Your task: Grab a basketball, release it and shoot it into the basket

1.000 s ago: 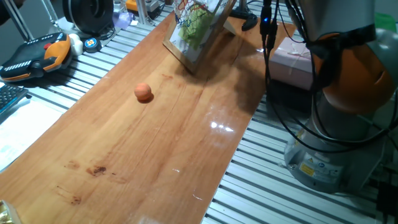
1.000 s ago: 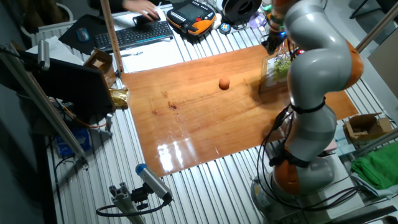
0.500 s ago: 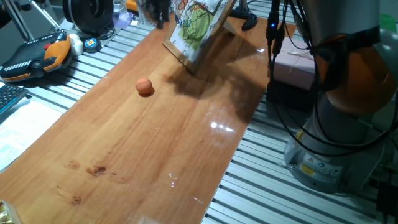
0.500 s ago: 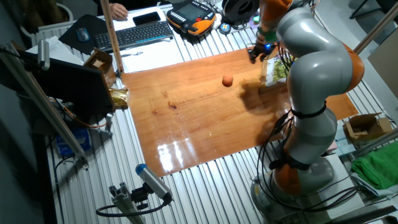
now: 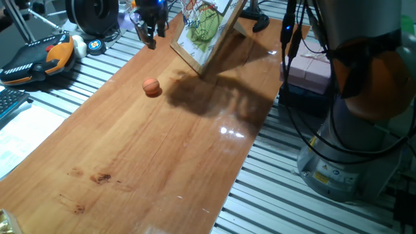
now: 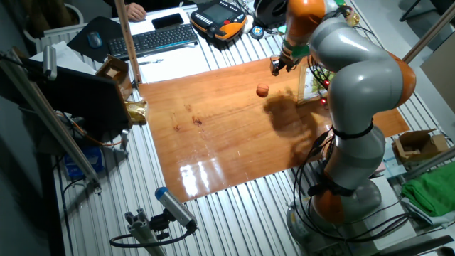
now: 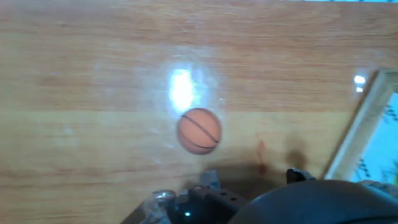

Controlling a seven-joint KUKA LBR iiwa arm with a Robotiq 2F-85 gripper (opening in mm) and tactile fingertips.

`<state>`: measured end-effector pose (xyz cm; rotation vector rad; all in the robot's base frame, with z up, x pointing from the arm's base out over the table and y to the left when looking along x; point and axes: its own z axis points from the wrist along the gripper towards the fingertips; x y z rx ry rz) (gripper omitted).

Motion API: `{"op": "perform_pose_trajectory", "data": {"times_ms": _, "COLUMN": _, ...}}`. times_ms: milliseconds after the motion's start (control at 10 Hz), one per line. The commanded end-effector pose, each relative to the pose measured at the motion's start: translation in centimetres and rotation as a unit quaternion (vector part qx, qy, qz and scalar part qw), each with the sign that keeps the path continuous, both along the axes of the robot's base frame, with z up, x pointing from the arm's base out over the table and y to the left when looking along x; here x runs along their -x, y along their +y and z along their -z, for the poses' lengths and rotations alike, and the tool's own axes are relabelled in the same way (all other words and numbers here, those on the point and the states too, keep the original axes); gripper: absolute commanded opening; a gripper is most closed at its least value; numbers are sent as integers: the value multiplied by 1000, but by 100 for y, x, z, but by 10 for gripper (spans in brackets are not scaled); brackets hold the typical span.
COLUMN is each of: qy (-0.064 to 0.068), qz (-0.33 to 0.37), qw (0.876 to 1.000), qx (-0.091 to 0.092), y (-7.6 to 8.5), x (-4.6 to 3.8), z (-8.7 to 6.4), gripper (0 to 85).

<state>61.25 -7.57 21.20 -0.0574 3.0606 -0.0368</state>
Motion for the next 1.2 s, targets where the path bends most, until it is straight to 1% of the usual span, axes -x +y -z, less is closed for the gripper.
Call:
{"op": "perform_pose_trajectory", "data": {"times_ms": 0, "qy": -6, "qz": -7, "qw": 1000, "qx": -1, "y": -2, "x": 0, "z": -3, "gripper": 587}}
{"op": "perform_pose_trajectory", "data": {"times_ms": 100, "qy": -5, "qz": -11, "qw": 1000, "qx": -4, "y": -2, "x": 0, "z": -3, "gripper": 590}}
{"op": "perform_pose_trajectory", "data": {"times_ms": 200, "qy": 3, "qz": -6, "qw": 1000, "qx": -7, "y": -2, "x": 0, "z": -3, "gripper": 587}}
{"op": "perform_pose_trajectory", "data": {"times_ms": 300, "qy": 13, "qz": 7, "qw": 1000, "qx": -5, "y": -2, "x": 0, "z": -3, "gripper": 587}}
{"op": "perform_pose_trajectory", "data": {"times_ms": 400, "qy": 22, "qz": 26, "qw": 999, "qx": 3, "y": -2, "x": 0, "z": -3, "gripper": 587}}
{"op": "perform_pose_trajectory", "data": {"times_ms": 500, "qy": 18, "qz": 36, "qw": 999, "qx": 4, "y": -2, "x": 0, "z": -3, "gripper": 593}}
{"op": "perform_pose_trajectory", "data": {"times_ms": 700, "qy": 25, "qz": 39, "qw": 999, "qx": -26, "y": -2, "x": 0, "z": -3, "gripper": 583}}
{"op": "perform_pose_trajectory", "data": {"times_ms": 800, "qy": 26, "qz": 34, "qw": 999, "qx": -29, "y": -2, "x": 0, "z": -3, "gripper": 583}}
{"op": "perform_pose_trajectory", "data": {"times_ms": 900, "qy": 41, "qz": 42, "qw": 998, "qx": -34, "y": -2, "x": 0, "z": -3, "gripper": 590}}
{"op": "perform_pose_trajectory", "data": {"times_ms": 1000, "qy": 33, "qz": 44, "qw": 998, "qx": -36, "y": -2, "x": 0, "z": -3, "gripper": 603}}
{"op": "perform_pose_trajectory", "data": {"times_ms": 1100, "qy": 28, "qz": 41, "qw": 998, "qx": -35, "y": 28, "x": -60, "z": 72, "gripper": 630}}
